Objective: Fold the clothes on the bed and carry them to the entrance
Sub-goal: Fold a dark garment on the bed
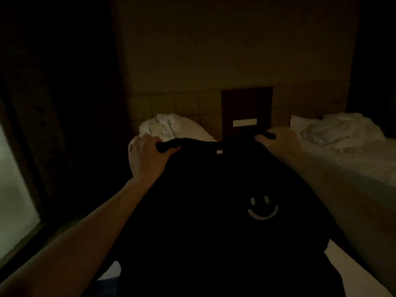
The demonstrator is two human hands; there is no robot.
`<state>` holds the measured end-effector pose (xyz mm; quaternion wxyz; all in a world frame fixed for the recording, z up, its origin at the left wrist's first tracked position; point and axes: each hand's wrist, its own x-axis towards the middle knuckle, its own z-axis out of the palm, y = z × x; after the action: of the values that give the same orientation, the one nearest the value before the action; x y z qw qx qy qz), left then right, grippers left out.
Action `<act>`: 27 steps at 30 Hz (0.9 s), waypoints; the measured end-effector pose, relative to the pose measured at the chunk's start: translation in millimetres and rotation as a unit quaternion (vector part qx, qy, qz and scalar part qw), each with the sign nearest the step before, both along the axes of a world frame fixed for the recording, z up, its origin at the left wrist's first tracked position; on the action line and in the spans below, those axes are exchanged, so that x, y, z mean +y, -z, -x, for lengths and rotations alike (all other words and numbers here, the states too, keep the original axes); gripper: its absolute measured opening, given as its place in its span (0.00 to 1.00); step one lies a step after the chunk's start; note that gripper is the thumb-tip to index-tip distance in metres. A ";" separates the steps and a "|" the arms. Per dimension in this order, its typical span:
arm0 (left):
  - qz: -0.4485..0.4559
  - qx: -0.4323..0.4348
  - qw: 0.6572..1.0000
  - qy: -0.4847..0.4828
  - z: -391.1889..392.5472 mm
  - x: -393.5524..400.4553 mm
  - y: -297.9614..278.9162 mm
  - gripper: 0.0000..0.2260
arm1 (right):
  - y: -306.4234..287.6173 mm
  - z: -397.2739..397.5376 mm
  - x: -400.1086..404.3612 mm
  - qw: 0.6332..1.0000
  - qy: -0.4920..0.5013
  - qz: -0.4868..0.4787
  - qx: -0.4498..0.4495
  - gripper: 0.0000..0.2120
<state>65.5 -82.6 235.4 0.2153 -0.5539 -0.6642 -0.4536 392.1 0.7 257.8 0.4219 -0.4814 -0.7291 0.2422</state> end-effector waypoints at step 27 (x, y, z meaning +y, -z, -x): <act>0.252 -0.052 0.966 0.000 48.5 215.7 392.1 0.15 | 412.3 56.3 245.7 0.915 0.029 0.207 -0.345 0.22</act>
<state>17.0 133.1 -156.6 0.0337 -0.5661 -0.7672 -0.2997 335.8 246.4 -154.5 0.0421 -0.6326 -0.7486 0.1940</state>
